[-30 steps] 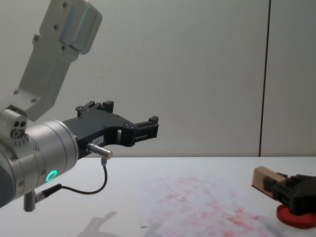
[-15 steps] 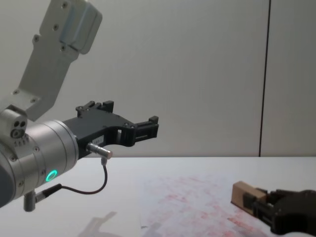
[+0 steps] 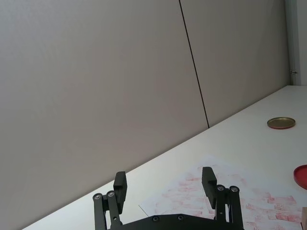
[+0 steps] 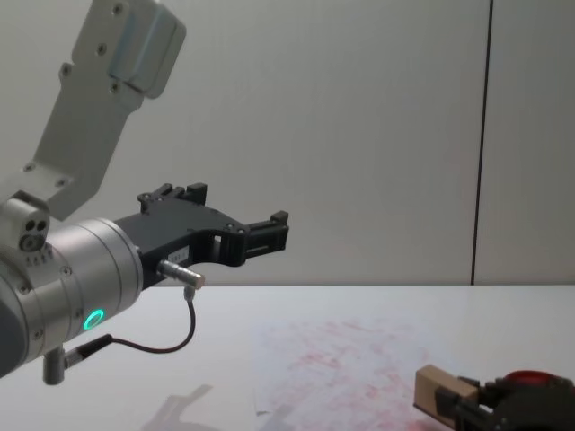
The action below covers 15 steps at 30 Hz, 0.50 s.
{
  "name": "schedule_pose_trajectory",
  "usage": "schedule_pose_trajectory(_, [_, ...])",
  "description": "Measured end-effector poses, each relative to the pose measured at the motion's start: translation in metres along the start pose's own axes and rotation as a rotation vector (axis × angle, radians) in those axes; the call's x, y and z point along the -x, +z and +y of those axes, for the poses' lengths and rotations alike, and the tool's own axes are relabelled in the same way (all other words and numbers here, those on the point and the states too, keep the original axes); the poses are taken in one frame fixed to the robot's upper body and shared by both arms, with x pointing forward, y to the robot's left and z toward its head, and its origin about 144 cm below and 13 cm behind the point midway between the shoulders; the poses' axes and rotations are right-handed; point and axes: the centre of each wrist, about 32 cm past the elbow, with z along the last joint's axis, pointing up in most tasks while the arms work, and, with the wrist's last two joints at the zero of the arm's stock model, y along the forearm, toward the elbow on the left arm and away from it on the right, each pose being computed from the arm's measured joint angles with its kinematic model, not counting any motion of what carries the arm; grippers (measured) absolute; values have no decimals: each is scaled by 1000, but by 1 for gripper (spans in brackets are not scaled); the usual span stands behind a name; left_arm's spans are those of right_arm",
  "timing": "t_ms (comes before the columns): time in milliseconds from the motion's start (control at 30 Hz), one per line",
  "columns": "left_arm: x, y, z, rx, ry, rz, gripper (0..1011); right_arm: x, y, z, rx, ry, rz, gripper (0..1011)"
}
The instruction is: Use the one hand to pick up the stamp and affix it onto the A4 paper.
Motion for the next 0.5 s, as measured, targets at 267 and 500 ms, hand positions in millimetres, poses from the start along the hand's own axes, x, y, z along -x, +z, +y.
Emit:
schedule_pose_trajectory(267, [0,0,0,0,0,0,993,1,-4,-1,28,7,-2,219])
schedule_pose_trajectory(500, [0,0,0,0,0,0,993,2,-7,-1,47,11,-6,219])
